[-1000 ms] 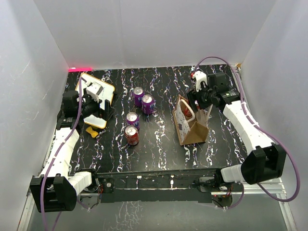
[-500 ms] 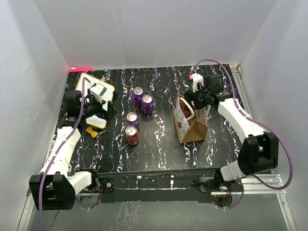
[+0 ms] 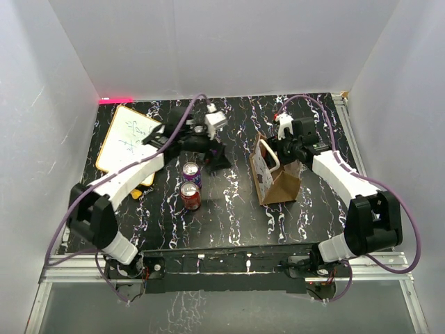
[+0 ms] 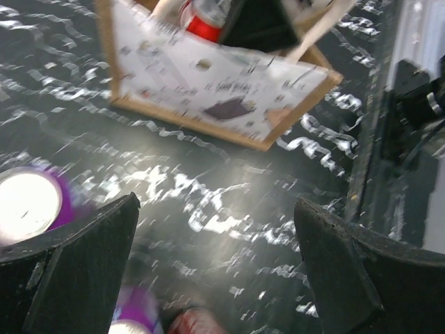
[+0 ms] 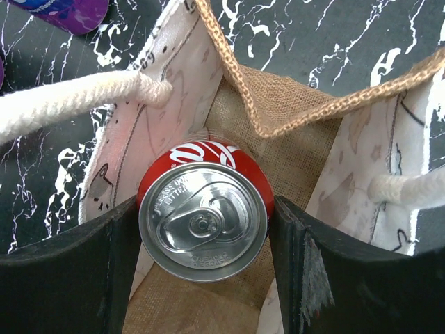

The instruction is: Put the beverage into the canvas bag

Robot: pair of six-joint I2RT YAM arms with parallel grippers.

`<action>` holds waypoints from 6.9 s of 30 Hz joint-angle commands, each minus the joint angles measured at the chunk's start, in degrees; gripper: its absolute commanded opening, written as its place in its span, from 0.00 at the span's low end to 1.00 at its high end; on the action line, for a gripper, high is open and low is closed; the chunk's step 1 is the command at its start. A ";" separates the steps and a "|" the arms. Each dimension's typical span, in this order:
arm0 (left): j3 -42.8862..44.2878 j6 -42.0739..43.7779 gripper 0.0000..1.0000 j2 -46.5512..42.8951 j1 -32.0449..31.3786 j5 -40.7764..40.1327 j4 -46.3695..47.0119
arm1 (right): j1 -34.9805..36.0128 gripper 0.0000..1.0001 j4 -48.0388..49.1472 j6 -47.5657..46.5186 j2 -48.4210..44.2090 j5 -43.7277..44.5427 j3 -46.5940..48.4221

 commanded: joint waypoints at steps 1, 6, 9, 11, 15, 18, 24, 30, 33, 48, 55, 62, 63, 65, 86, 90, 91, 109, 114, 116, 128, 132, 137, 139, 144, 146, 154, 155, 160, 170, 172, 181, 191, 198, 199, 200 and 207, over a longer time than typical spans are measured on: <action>7.44 -16.60 0.93 7.88 -7.18 0.41 4.54 | 0.96 0.08 10.13 1.90 -4.90 -0.78 -0.66; 14.09 -25.71 0.96 15.03 -14.50 1.41 7.06 | 1.02 0.08 10.49 1.53 -4.18 -1.83 -0.73; 13.35 -28.59 0.92 17.95 -16.54 1.39 11.28 | 1.06 0.08 10.31 1.23 -3.84 -2.42 -0.18; 13.33 -31.65 0.87 19.71 -17.18 -1.37 13.61 | 1.06 0.08 9.97 1.05 -3.69 -3.08 0.07; 14.97 -37.46 0.89 22.26 -18.18 -11.57 9.03 | 1.05 0.08 9.59 0.76 -4.63 -3.41 -0.26; 11.03 -41.42 0.96 21.64 -18.90 -14.90 11.96 | 1.04 0.08 9.84 0.65 -5.61 -3.55 -1.01; 10.32 -44.28 0.97 22.39 -19.84 -15.56 13.30 | 1.06 0.08 10.23 0.29 -6.74 -4.54 -2.60; 9.34 -45.60 0.97 21.76 -19.97 -13.98 15.08 | 1.01 0.08 10.66 -0.07 -7.03 -5.04 -3.81; 8.35 -46.30 0.97 21.30 -19.96 -13.51 15.98 | 1.06 0.08 10.51 -0.06 -6.81 -5.52 -3.57; 5.79 -47.80 0.73 19.88 -19.93 -16.63 15.91 | 1.06 0.08 10.58 -0.74 -8.50 -6.33 -5.48; 3.41 -44.94 0.35 17.24 -19.16 -16.65 16.99 | 0.93 0.08 10.66 -0.75 -9.38 -6.46 -5.98; 0.86 -41.36 0.17 14.06 -17.74 -16.04 16.42 | 0.97 0.08 11.58 -0.24 -9.48 -9.74 -7.33; 0.43 -40.92 0.14 13.52 -17.49 -15.50 16.46 | 0.94 0.08 11.73 -0.11 -9.40 -10.19 -7.33; -0.52 -40.19 0.05 12.39 -16.92 -13.62 16.83 | 0.95 0.08 11.80 0.05 -9.04 -11.04 -7.02; -10.62 -34.59 0.00 6.87 -11.40 -3.13 19.23 | 7.42 0.08 10.40 0.92 2.75 5.05 6.11; -9.96 -33.98 0.00 7.63 -11.41 -2.04 19.55 | 8.64 0.08 9.04 1.86 5.43 8.57 8.81; -9.77 -33.98 0.00 7.78 -11.41 -1.51 19.78 | 8.81 0.08 8.81 2.06 5.92 9.58 9.40; -10.84 -33.32 0.00 8.42 -11.37 0.34 20.91 | 8.97 0.12 7.95 4.08 13.35 10.62 13.39; -10.96 -33.28 0.00 8.68 -11.41 0.49 21.07 | 9.05 0.15 8.78 4.01 14.16 10.69 13.02; -11.05 -33.28 0.00 8.81 -11.41 0.47 21.16 | 9.16 0.17 8.82 4.05 14.53 10.57 13.05; -11.58 -32.58 0.00 8.62 -11.41 0.42 21.37 | 9.50 0.33 8.32 4.11 18.79 10.32 15.46; -11.59 -32.57 0.00 8.59 -11.41 0.53 21.43 | 9.46 0.44 8.50 4.14 19.34 8.00 15.12; -11.58 -32.58 0.00 8.52 -11.41 0.57 21.42 | 9.46 0.55 9.05 3.85 18.13 5.81 14.24; -11.58 -32.57 0.00 8.39 -11.41 0.61 21.35 | 9.50 0.60 9.39 3.58 17.44 5.18 13.73; -11.33 -32.66 0.00 8.26 -11.32 0.67 21.18 | 9.42 0.71 10.31 3.37 14.13 2.42 12.26; -11.31 -32.66 0.00 8.30 -11.30 0.53 21.16 | 9.48 0.74 10.31 3.29 13.87 1.99 12.22; -11.36 -32.57 0.00 8.24 -11.23 0.35 21.17 | 9.42 0.81 9.75 3.28 13.26 -0.42 12.73; -11.33 -32.57 0.00 8.26 -11.23 0.30 21.16 | 9.48 0.81 9.66 3.24 13.08 -0.57 12.74; -10.94 -32.66 0.00 8.16 -11.03 0.46 20.96 | 9.42 0.82 9.11 2.70 11.71 0.61 13.67; -10.51 -32.84 0.00 7.52 -9.79 1.13 21.40 | 9.38 0.82 7.10 0.21 6.08 6.87 15.66; -9.49 -31.34 0.00 7.82 -9.74 0.98 20.07 | 9.41 0.82 6.90 -0.47 4.55 8.00 15.61; -6.78 -28.96 0.40 7.95 -9.72 3.87 18.81 | 9.34 0.82 4.44 -2.66 -0.48 4.33 17.73; -2.83 -19.98 0.93 5.54 -9.18 7.21 10.38 | 9.37 0.82 2.68 -4.08 -0.31 -3.09 22.71; 1.29 -9.79 0.97 1.37 -5.28 1.09 -0.70 | 9.59 0.81 3.75 -3.41 2.04 -5.37 27.77; 1.55 -8.76 0.97 0.51 -4.41 -1.23 -1.74 | 9.67 0.81 4.01 -2.94 2.47 -5.60 28.38; 1.52 -7.95 0.97 -0.52 -3.51 -3.68 -2.40 | 9.81 0.81 4.15 -2.49 2.98 -5.74 28.92; 0.32 -3.59 0.97 -6.19 2.47 -21.45 -6.81 | 11.09 0.80 4.06 -1.54 5.34 -6.58 30.82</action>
